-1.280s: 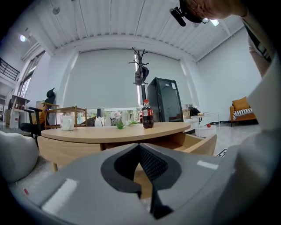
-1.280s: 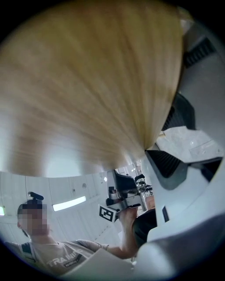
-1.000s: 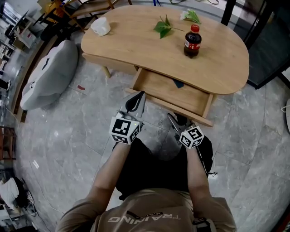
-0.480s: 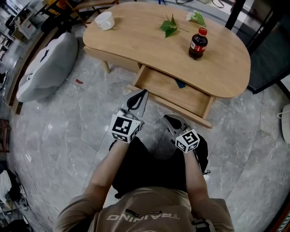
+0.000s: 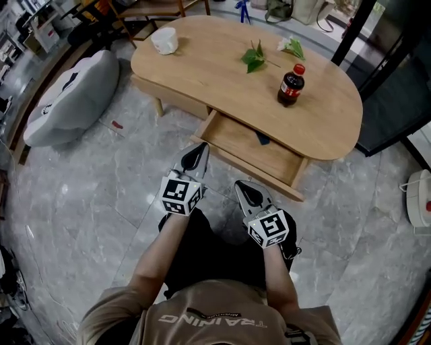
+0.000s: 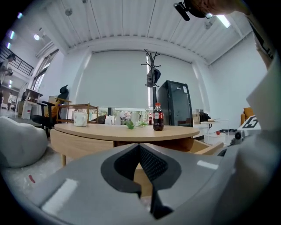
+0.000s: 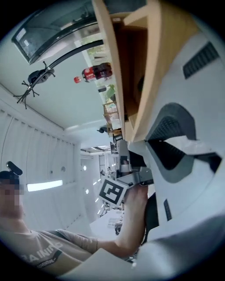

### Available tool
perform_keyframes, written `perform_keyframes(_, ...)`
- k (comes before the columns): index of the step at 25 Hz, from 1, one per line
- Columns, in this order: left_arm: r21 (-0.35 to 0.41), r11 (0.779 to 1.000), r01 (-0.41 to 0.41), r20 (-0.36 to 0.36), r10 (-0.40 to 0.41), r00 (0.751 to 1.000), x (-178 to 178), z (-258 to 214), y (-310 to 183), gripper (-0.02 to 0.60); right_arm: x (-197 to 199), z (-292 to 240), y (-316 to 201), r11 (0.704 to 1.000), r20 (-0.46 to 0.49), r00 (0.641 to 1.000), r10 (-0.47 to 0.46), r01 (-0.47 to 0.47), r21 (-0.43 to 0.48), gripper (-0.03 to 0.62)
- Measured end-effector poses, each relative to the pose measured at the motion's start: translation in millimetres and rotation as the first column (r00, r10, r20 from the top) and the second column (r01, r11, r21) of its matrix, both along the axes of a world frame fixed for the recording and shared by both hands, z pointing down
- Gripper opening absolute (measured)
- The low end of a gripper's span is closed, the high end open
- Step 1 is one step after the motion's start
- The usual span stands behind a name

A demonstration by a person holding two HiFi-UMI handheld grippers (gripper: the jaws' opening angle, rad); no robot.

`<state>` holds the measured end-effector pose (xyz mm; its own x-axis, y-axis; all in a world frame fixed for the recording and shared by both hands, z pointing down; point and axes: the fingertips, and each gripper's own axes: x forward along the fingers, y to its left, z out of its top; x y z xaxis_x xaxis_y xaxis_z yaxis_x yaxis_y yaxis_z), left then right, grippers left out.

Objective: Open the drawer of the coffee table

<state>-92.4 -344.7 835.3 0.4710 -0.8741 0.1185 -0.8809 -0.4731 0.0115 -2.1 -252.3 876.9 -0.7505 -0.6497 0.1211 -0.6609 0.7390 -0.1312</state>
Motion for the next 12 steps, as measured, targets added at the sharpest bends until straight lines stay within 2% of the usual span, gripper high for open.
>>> perform_keyframes(3,0.014,0.999,0.039,0.0,-0.039,0.999,-1,-4,-2,0.006,6,-30,-6,0.998,0.0,0.999,0.04,-0.04,0.039,0.006)
perform_keyframes(6,0.04,0.998,0.043,0.006,-0.044,0.999,4,-11,-6,0.006,12,-54,-17,0.995,0.017,0.998,0.059,-0.06,0.08,0.006)
perform_keyframes(10,0.08,0.997,0.022,0.074,-0.028,0.997,16,-22,-9,0.006,29,-77,-36,0.986,0.04,0.99,0.134,-0.138,0.098,0.006)
perform_keyframes(12,0.092,0.996,0.009,0.084,-0.017,0.996,22,-32,-11,0.006,39,-91,-46,0.976,0.032,0.982,0.184,-0.186,0.116,0.006)
